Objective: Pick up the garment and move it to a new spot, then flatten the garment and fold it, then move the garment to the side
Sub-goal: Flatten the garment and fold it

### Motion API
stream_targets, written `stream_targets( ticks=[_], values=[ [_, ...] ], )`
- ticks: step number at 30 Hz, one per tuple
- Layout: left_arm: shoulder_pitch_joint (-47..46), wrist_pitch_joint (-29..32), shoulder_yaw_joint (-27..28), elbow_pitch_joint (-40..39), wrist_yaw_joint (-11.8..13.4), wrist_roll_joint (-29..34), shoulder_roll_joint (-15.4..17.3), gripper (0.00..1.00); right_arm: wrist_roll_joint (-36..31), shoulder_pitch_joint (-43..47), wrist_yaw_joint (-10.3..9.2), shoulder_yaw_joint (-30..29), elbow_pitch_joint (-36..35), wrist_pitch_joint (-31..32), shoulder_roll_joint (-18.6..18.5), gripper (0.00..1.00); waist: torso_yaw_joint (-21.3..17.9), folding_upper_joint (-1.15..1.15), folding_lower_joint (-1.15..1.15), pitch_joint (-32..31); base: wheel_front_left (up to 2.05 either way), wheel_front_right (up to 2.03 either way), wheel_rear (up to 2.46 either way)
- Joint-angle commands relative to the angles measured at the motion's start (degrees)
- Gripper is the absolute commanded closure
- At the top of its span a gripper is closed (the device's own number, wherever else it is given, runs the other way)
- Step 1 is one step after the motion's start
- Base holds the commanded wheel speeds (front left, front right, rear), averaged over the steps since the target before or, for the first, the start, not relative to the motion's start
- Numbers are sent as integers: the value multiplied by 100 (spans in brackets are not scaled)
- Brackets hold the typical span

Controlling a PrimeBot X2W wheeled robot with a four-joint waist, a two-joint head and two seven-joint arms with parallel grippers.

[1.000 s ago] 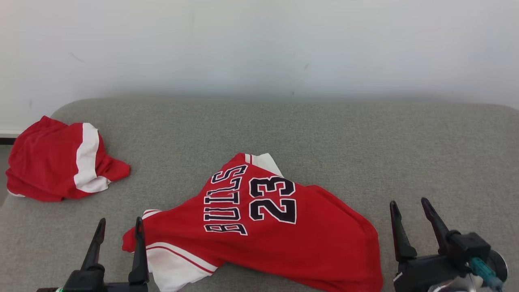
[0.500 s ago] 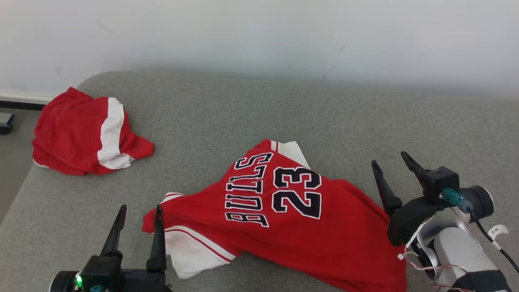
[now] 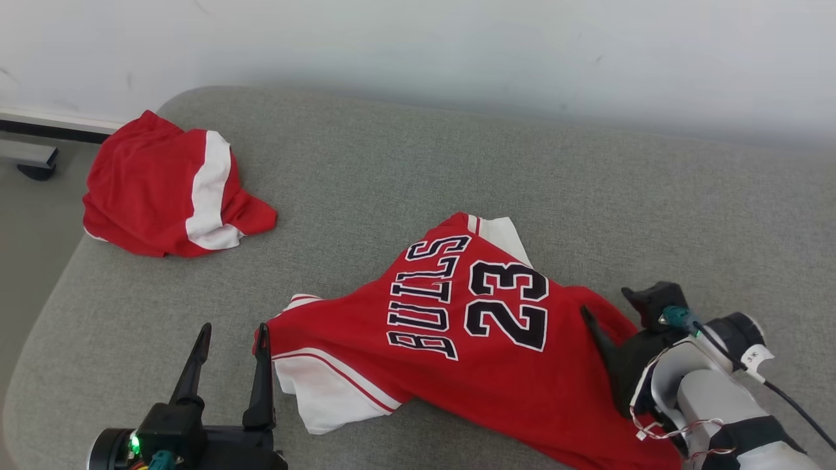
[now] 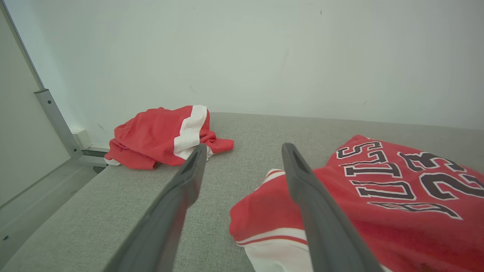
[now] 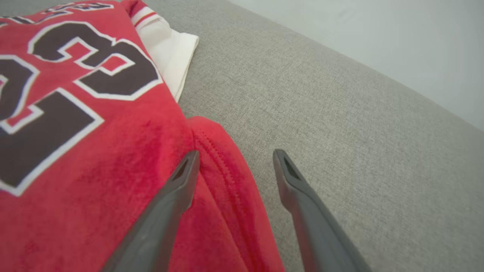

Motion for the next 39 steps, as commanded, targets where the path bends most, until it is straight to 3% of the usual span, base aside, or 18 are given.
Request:
stream_targets(
  ticks=[1, 10, 11, 12, 13, 18, 26, 39],
  values=[
    [-57, -21, 10, 22, 8, 2, -13, 0, 88, -59, 6, 157, 108, -3, 6, 0, 3, -1, -1, -21, 0, 0, 0],
    [-73, -21, 0, 54, -12, 44, -19, 0, 804, -266, 6, 1101, 816, 301, 48, 0, -69, -1, -1, -53, 0, 0, 0],
    [-89, -21, -9, 59, -17, 42, -20, 0, 870, -306, 4, 1134, 905, 348, 52, 25, -68, -1, -1, -41, 0, 0, 0],
    [-106, -21, -14, 65, -22, 37, -19, 0, 954, -333, -3, 1156, 986, 386, 72, 66, -65, -1, -1, -30, 0, 0, 0],
    [-117, -21, -19, 71, -25, 33, -20, 0, 1036, -359, -3, 1170, 1056, 424, 88, 100, -60, -1, -1, -21, 0, 0, 0],
    [-95, -21, -15, 80, 0, -31, -21, 0, 1331, -593, -3, 1107, 1171, 72, 18, 100, -64, -1, -1, -39, 0, 0, 0],
    [87, -21, 74, 29, 49, -48, -22, 0, 1612, -1019, -2, 700, 1162, -761, -523, 100, -188, -1, -1, -150, 0, 0, 0],
    [-56, -21, -91, 29, 51, -128, -21, 0, 1825, -1796, -2, 178, 1299, -869, -1153, 100, -164, -1, -1, 29, 0, 0, 0]
  ],
)
